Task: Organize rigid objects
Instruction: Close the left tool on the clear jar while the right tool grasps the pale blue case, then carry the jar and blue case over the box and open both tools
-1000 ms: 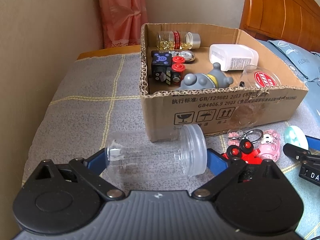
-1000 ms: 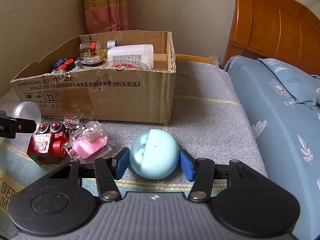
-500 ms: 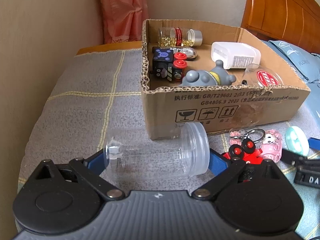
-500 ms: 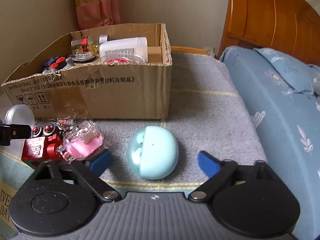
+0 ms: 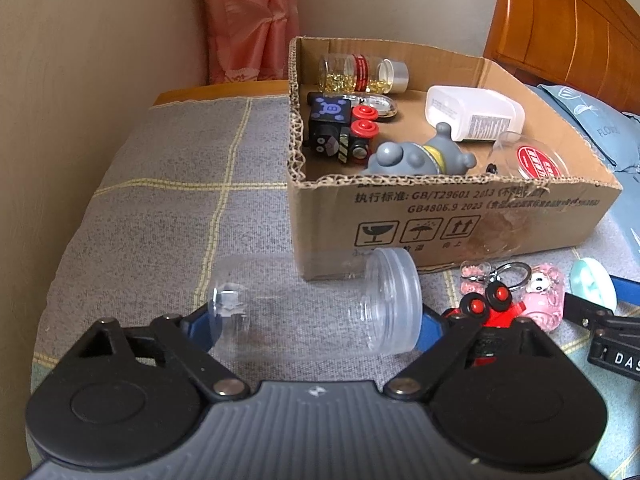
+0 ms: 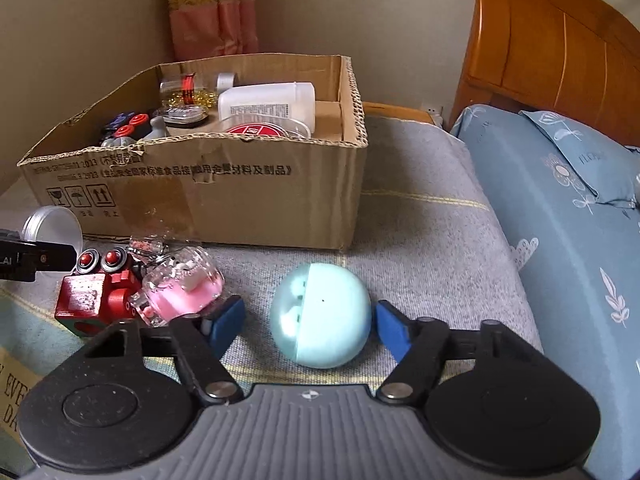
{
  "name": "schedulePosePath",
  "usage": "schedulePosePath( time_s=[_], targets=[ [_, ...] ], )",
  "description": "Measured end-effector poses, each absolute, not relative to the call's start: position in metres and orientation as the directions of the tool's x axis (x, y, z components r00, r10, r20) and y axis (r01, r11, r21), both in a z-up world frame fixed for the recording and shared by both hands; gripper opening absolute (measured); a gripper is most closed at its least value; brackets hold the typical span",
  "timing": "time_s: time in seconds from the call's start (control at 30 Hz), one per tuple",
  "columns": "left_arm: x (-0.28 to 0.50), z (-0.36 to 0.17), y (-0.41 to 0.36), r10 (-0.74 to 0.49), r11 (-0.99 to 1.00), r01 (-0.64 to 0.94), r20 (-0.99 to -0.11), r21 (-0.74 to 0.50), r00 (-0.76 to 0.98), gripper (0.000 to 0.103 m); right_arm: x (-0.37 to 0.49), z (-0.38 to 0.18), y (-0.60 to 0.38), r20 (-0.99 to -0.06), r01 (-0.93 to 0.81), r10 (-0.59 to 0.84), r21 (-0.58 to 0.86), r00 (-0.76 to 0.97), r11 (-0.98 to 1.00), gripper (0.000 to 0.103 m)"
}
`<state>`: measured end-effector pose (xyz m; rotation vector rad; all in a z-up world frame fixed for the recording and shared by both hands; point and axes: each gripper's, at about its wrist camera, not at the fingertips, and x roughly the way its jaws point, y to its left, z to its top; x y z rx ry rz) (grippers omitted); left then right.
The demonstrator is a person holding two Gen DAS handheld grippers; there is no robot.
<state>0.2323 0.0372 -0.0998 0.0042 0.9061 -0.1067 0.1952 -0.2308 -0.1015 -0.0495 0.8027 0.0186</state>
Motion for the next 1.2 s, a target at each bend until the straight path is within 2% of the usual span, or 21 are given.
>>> schedulePosePath(
  time_s=[0.17, 0.23, 0.57, 1.2],
  targets=[
    [0.233, -0.100, 0.037, -0.091, 0.994, 0.098, -0.786, -0.039, 0.612, 0.090, 0.196, -0.099, -0.231, -0.723, -0.031, -0.008, -0.041, 0.690, 0.999, 0.059],
    [0.234, -0.100, 0.037, -0.090, 0.995, 0.098, -0.786, -0.037, 0.611, 0.090, 0.197, -0.099, -0.231, -0.724, -0.030, -0.012, -0.045, 0.690, 0.999, 0.058],
    [0.231, -0.092, 0.037, -0.088, 0.992, 0.128, -0.779, -0.010, 0.620, 0.090, 0.196, -0.097, -0.234, -0.735, -0.051, 0.001, -0.046, 0.678, 0.998, 0.058],
    [0.202, -0.050, 0.032, -0.173, 0.948, 0.319, -0.806, 0.020, 0.566, 0.090, 0.173, -0.069, -0.240, -0.748, -0.211, 0.104, -0.049, 0.655, 0.976, 0.058]
  ],
)
